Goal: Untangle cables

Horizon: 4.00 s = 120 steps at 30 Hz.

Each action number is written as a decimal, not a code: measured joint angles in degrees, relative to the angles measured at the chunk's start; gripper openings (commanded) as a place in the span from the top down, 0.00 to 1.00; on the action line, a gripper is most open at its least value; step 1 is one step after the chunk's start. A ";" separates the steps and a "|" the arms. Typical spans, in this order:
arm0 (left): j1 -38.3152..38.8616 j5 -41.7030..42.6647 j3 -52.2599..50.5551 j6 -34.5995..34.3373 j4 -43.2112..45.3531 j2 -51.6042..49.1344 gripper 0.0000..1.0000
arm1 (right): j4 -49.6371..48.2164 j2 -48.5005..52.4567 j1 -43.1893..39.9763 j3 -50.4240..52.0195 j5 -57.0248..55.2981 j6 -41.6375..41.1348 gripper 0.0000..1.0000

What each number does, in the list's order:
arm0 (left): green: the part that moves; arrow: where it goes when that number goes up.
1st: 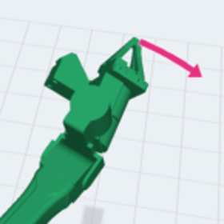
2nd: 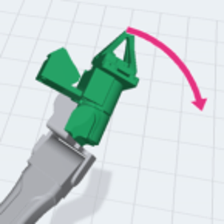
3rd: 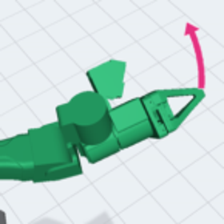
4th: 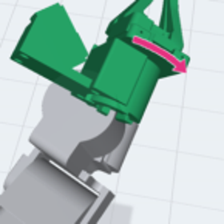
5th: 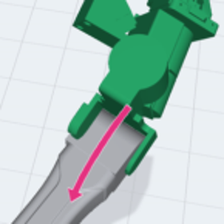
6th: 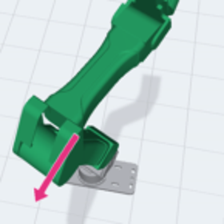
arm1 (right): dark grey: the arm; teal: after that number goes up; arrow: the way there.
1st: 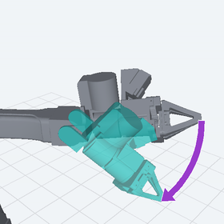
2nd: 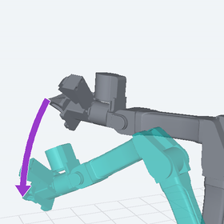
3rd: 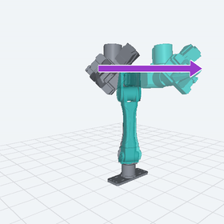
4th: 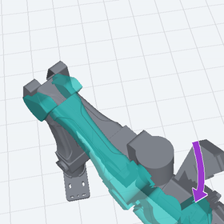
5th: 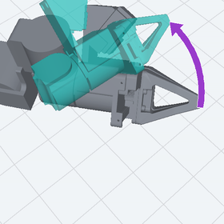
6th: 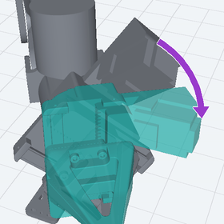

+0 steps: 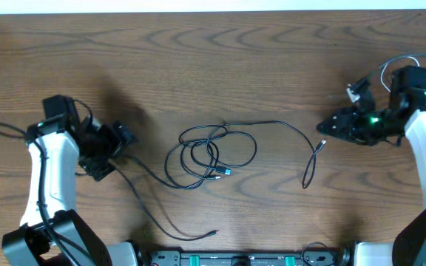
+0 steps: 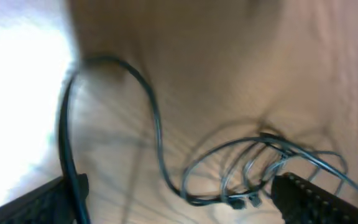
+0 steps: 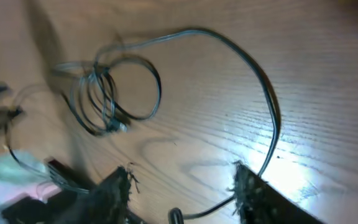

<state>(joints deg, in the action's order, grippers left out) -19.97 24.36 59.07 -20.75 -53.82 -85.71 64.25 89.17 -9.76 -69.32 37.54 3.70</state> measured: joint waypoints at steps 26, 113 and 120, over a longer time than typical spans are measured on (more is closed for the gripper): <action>17.40 -23.69 14.36 -3.43 -22.40 -0.07 0.02 | -5.44 -0.07 14.88 0.00 -7.87 -3.48 0.39; 37.44 -20.39 -9.90 7.72 34.01 -4.22 0.41 | -8.04 -0.09 19.39 0.00 -8.07 -7.17 0.39; 37.44 -20.37 -9.99 7.32 39.36 -7.45 0.58 | -8.09 -0.09 19.43 0.00 -8.07 -7.17 0.39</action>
<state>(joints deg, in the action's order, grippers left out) 17.47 3.99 49.08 -13.43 -14.46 -93.17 56.16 89.08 9.67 -69.32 29.47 -3.46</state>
